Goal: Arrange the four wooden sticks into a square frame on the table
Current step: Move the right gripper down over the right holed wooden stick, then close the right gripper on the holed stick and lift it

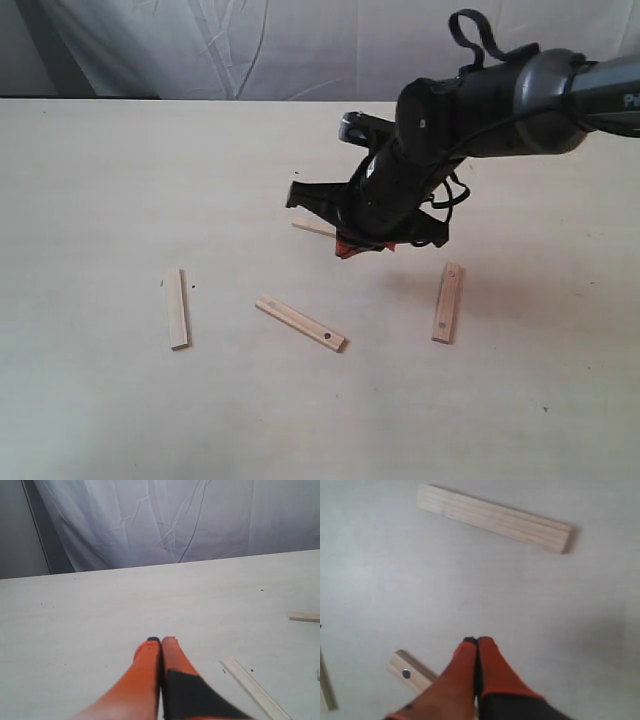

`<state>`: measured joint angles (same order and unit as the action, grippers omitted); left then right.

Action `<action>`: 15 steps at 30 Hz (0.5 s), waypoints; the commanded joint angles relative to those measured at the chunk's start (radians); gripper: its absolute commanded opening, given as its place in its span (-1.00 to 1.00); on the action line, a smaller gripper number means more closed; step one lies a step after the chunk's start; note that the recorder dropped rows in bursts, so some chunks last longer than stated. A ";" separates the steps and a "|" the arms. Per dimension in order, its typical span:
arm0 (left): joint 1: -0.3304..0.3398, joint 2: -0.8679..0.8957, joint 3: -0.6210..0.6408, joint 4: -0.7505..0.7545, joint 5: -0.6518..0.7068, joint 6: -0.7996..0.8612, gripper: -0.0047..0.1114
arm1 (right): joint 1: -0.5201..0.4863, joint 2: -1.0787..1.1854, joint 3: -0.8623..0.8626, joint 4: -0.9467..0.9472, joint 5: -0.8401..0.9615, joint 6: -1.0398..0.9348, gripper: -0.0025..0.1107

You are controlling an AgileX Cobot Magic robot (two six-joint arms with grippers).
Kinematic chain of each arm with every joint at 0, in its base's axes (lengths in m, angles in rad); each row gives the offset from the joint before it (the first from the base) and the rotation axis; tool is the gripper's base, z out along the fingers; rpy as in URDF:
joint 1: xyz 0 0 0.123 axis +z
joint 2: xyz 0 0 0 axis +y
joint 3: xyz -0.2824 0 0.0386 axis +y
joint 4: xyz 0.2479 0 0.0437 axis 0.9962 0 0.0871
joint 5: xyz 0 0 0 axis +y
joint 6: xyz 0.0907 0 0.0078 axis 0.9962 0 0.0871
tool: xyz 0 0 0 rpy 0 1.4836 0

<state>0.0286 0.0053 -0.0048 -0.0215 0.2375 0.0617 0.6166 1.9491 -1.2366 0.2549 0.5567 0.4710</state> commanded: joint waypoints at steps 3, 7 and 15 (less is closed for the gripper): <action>0.001 -0.005 0.005 0.000 0.001 0.000 -0.92 | 0.046 0.104 -0.185 -0.166 0.183 0.144 -0.97; 0.001 -0.005 0.005 0.000 0.001 0.000 -0.92 | 0.031 0.111 -0.190 -0.389 0.353 0.351 -0.97; 0.001 -0.005 0.005 0.000 0.001 0.000 -0.92 | -0.106 0.054 -0.065 -0.307 0.404 0.309 -0.80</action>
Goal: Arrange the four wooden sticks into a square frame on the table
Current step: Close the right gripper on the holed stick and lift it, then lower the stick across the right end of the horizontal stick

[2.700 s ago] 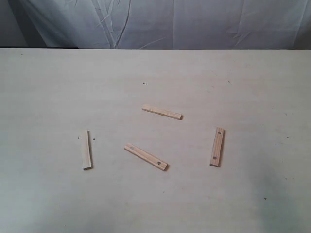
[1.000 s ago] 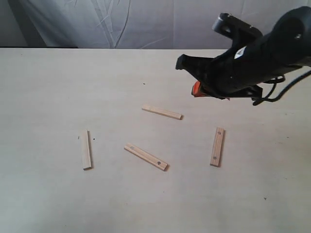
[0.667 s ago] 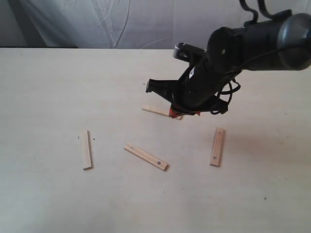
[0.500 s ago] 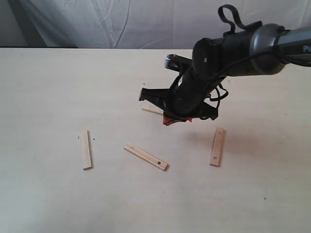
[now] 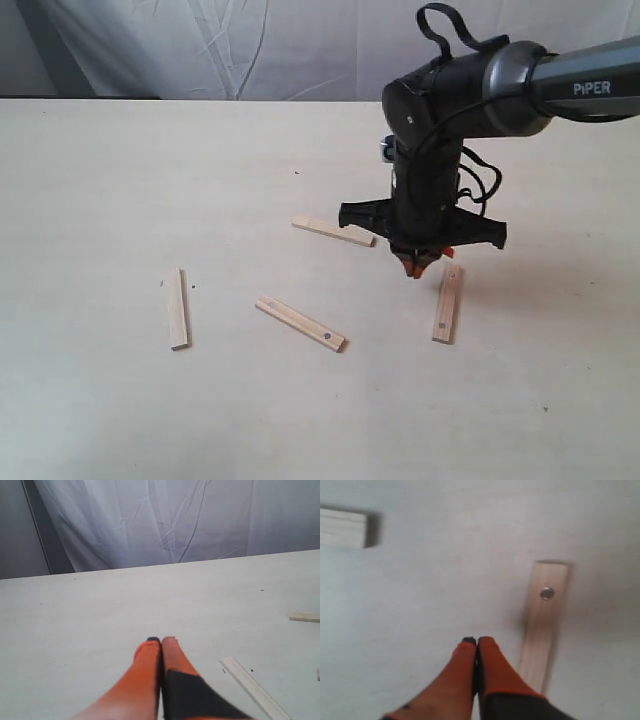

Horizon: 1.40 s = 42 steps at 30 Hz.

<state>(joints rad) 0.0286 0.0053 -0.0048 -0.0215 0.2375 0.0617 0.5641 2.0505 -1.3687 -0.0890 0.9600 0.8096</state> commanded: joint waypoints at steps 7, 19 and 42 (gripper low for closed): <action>0.001 -0.005 0.005 0.000 0.001 0.000 -0.92 | -0.126 -0.150 0.263 0.077 -0.167 -0.050 -0.39; 0.001 -0.005 0.005 0.000 0.001 0.000 -0.92 | -0.122 -0.080 0.271 0.101 -0.231 -0.047 -0.33; 0.001 -0.005 0.005 0.000 0.001 0.000 -0.92 | -0.009 0.075 -0.270 0.095 -0.046 0.065 -0.93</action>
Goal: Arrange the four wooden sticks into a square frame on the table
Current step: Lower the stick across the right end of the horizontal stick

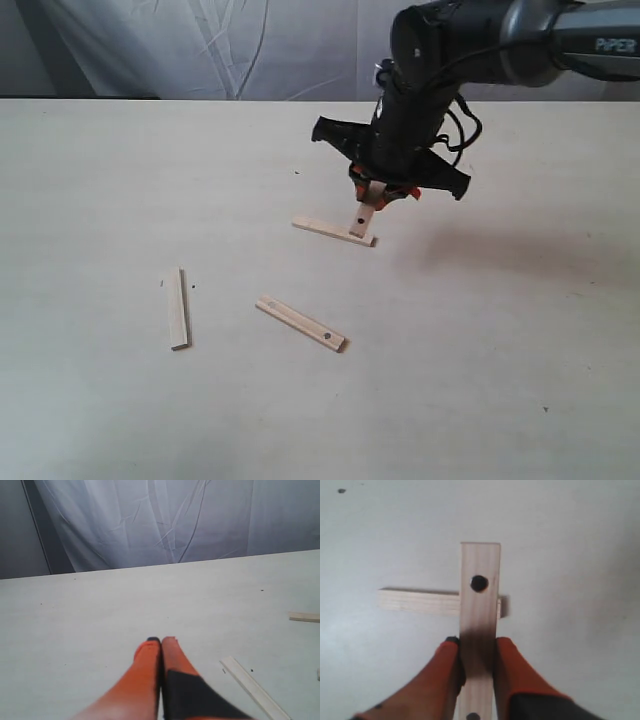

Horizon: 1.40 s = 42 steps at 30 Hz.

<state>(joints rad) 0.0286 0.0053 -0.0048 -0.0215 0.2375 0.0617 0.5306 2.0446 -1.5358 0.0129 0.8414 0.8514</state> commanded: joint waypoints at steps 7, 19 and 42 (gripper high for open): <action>0.001 -0.005 0.005 0.000 0.001 0.000 -0.92 | 0.064 0.180 -0.183 -0.003 0.150 0.040 -0.93; 0.001 -0.005 0.005 0.000 0.001 0.000 -0.92 | 0.088 0.215 -0.185 -0.013 0.185 0.042 -0.93; 0.001 -0.005 0.005 0.000 0.001 0.000 -0.92 | 0.086 0.215 -0.185 -0.250 0.152 -0.100 -0.92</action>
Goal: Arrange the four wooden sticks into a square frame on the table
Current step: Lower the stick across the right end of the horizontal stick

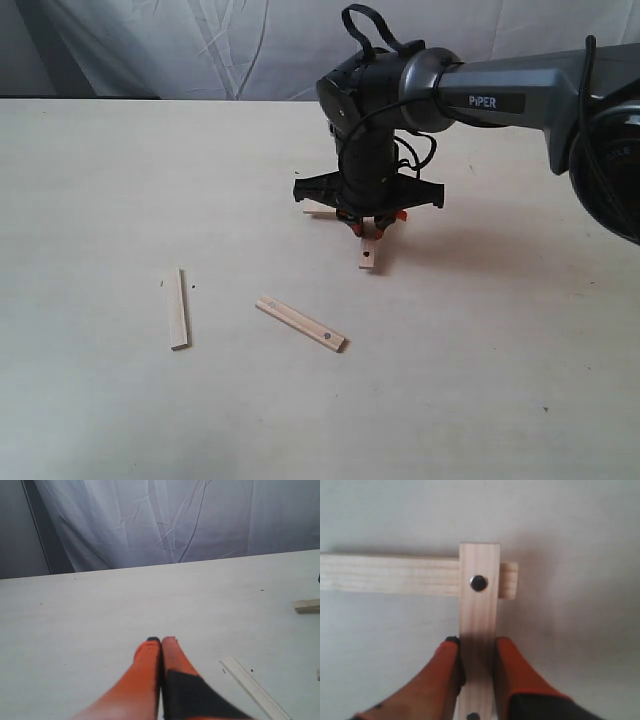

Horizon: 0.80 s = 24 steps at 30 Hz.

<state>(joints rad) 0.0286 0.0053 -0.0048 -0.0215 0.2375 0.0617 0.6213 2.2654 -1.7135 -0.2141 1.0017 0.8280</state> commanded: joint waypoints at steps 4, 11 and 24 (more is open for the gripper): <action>0.001 -0.005 0.005 0.000 0.001 0.000 -0.92 | -0.005 -0.006 -0.007 -0.016 -0.011 -0.077 -0.70; 0.001 -0.005 0.005 0.000 0.001 0.000 -0.92 | -0.005 -0.006 -0.007 -0.016 -0.011 -0.077 -0.40; 0.001 -0.005 0.005 0.000 0.001 0.000 -0.92 | -0.071 -0.058 -0.007 0.301 0.073 -0.318 -0.41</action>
<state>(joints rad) 0.0286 0.0053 -0.0048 -0.0215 0.2375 0.0617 0.5959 2.2352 -1.7135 -0.0282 1.0338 0.6131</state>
